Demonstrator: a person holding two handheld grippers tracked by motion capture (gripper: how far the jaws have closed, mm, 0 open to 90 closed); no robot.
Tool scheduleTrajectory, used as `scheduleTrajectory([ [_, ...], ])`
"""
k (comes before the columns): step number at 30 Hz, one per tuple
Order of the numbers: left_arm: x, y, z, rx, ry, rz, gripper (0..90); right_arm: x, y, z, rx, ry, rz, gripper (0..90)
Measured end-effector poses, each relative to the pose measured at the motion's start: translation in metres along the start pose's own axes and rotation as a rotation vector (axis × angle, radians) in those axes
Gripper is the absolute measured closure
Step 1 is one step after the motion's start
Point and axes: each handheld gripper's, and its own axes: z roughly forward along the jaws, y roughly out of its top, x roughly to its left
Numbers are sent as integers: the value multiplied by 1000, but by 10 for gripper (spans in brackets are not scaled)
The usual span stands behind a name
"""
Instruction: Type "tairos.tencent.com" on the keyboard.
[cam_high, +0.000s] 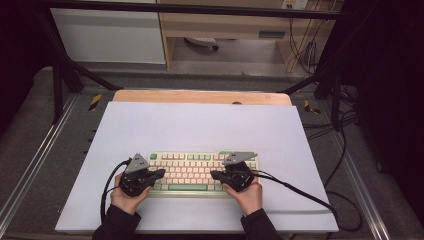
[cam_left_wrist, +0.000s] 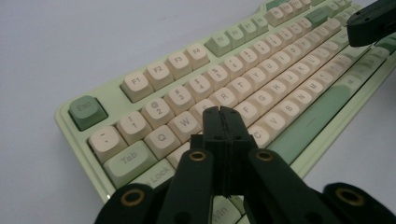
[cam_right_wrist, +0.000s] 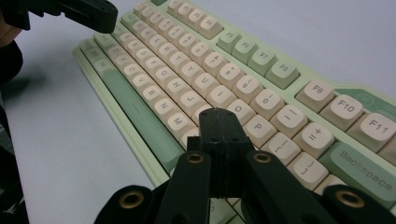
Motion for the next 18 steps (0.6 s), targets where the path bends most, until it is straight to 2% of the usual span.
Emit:
scheduleTrajectory([
  [10,-13,4,14,22,-30,23,900,-3,-6,-3,2,-3,5,900],
  [18,-18,3,23,44,-45,36,900,-4,-10,-5,-3,-3,9,900],
])
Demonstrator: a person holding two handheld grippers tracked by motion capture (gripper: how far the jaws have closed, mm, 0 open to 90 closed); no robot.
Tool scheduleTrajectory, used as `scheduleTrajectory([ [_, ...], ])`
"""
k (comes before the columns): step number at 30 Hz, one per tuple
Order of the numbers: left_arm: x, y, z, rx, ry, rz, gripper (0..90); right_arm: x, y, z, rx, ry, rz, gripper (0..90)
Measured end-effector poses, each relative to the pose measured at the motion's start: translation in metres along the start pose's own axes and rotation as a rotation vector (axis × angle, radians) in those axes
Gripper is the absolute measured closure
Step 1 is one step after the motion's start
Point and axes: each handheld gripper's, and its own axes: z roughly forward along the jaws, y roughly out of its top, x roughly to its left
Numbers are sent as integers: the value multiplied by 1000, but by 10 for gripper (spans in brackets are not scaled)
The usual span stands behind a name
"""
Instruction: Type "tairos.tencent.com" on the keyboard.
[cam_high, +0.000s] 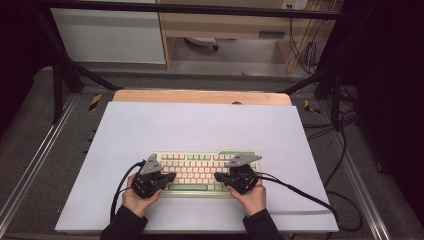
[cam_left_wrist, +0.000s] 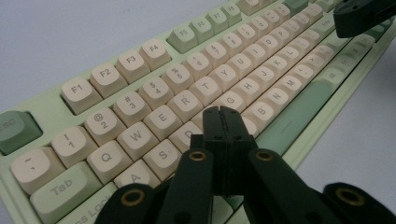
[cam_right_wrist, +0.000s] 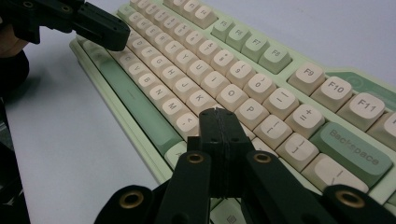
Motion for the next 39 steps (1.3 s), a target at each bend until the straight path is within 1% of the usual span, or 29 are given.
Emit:
scheduleTrajectory([
  [3,-1,0,2,6,-3,3,900,-1,-1,0,0,-1,6,900],
  [7,-1,-2,4,16,-6,3,900,-1,-1,0,3,0,2,900],
  [20,-3,-4,8,19,-11,12,900,-3,-2,-2,0,0,3,900],
  [25,-3,-3,7,18,-10,13,900,-3,-2,-2,-1,-1,2,900],
  [28,-3,-3,5,6,-14,14,900,-3,-2,-2,-2,-2,3,900],
  [30,-2,-2,3,6,-8,18,900,-3,-2,-2,-2,-1,2,900],
  [39,1,-2,-3,-5,-1,11,900,-3,-2,-2,0,-2,6,900],
])
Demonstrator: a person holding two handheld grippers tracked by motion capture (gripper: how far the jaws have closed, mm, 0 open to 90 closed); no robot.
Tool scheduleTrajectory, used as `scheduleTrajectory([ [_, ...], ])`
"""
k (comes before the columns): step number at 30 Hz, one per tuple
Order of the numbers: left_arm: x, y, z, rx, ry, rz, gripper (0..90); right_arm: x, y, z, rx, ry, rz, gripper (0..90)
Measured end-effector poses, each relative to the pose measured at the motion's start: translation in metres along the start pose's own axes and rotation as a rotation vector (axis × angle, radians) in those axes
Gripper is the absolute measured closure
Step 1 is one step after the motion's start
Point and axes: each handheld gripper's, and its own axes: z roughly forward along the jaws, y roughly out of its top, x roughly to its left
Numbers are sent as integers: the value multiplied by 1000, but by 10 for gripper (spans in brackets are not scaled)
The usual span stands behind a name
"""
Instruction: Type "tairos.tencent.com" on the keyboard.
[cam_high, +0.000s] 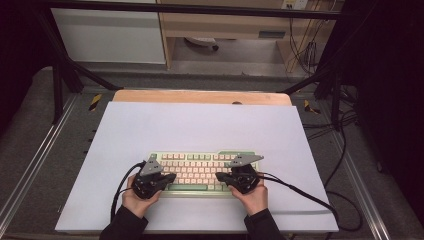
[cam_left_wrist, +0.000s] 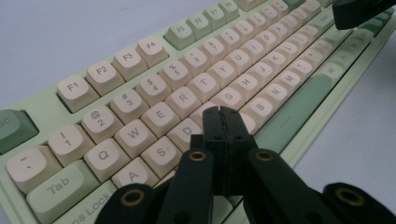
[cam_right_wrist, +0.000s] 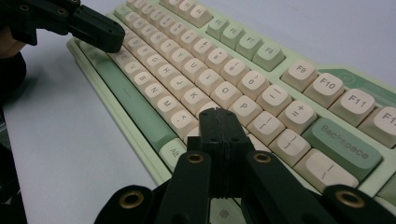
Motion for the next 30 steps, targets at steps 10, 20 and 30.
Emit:
scheduleTrajectory([
  [10,3,2,-5,-9,7,-8,900,0,0,0,1,1,-3,900],
  [20,6,6,-10,-20,17,-18,900,0,0,0,2,1,-7,900],
  [30,10,12,-8,-19,25,-23,900,0,0,-1,2,-3,-6,900],
])
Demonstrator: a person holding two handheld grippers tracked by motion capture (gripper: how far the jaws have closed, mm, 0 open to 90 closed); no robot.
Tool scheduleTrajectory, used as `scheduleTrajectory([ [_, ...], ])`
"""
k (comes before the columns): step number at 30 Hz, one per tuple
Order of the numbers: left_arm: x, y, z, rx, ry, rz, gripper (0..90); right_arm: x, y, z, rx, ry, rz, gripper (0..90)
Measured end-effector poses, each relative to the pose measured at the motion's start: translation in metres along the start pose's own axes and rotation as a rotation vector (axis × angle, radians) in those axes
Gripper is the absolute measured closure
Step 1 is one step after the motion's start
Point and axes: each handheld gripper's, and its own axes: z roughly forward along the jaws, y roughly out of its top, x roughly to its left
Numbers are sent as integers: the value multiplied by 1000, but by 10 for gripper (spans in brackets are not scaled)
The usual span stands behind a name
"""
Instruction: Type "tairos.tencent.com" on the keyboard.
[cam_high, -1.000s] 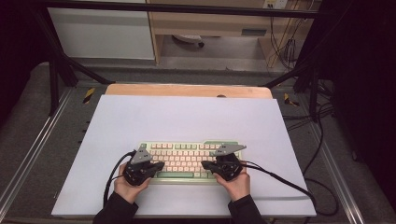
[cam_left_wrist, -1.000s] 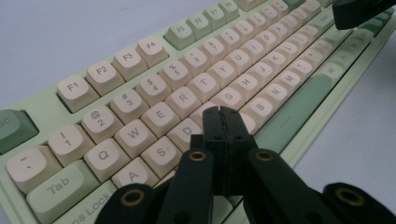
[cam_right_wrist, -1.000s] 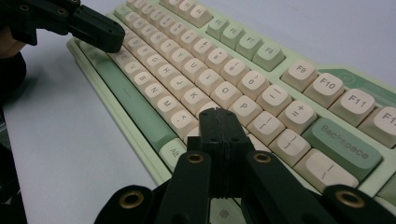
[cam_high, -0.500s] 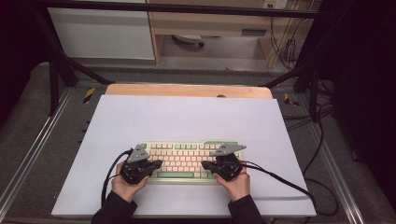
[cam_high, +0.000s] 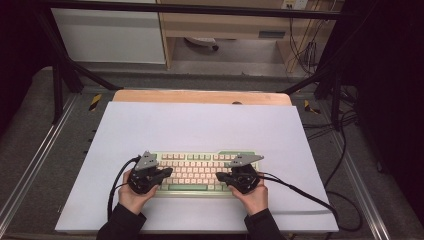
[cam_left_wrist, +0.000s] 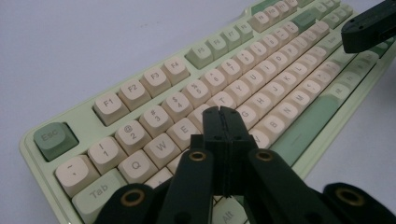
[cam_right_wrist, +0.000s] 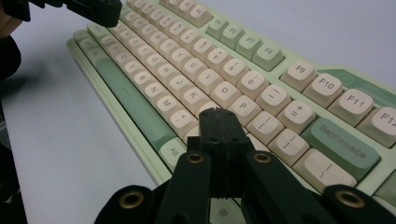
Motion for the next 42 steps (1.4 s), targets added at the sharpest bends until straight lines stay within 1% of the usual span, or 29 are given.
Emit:
scheduleTrajectory([
  [9,5,8,10,5,30,-9,900,0,0,1,2,3,-1,900],
  [14,7,7,18,18,44,-11,900,0,0,0,3,3,0,900],
  [19,9,4,21,25,45,-15,900,0,-1,1,4,2,-5,900],
  [26,9,2,26,41,49,-8,900,0,-1,1,2,2,-5,900],
  [36,10,0,26,35,46,-9,900,-1,-2,1,4,2,-3,900],
  [39,11,-1,28,47,48,-3,900,0,-2,1,6,2,0,900],
  [40,11,-1,28,42,46,-9,900,-1,-2,1,5,2,-2,900],
  [42,11,-1,27,43,48,-7,900,-1,-1,0,3,1,-2,900],
])
